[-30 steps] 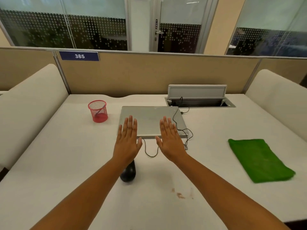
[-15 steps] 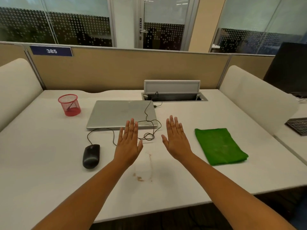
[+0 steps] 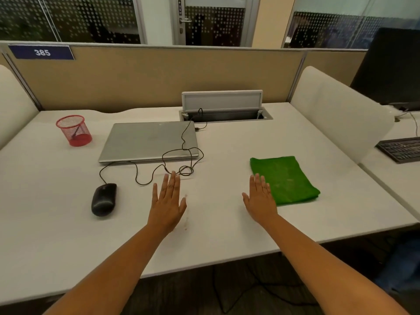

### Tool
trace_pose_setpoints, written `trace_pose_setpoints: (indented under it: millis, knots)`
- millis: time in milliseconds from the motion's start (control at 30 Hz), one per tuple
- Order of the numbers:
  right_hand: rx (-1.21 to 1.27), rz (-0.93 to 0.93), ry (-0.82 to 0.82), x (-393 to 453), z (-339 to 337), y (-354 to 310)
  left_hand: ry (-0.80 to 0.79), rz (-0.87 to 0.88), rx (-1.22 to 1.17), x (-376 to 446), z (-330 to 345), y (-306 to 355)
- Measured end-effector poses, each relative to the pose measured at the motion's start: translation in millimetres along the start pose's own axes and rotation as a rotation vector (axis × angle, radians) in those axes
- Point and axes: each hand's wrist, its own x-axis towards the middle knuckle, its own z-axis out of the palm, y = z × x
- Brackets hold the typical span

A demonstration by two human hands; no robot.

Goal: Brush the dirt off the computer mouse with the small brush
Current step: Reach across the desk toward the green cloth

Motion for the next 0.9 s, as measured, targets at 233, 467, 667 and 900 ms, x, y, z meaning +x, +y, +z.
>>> trace_pose_setpoints:
  millis: [233,467,667,900]
  knots:
    - [0.088,0.138,-0.129,-8,13,29,-0.071,-0.056,-0.101,-20,11,-24]
    - [0.237,0.073,0.196,-5,10,42,-0.107,-0.153,-0.134,-36,7,-74]
    - [0.483,0.275,0.184,-4,-22,9,-0.144,-0.183,-0.197,-50,6,-101]
    - [0.741,0.213,0.246,-35,-35,-78,-0.147,-0.071,-0.174,-59,5,-122]
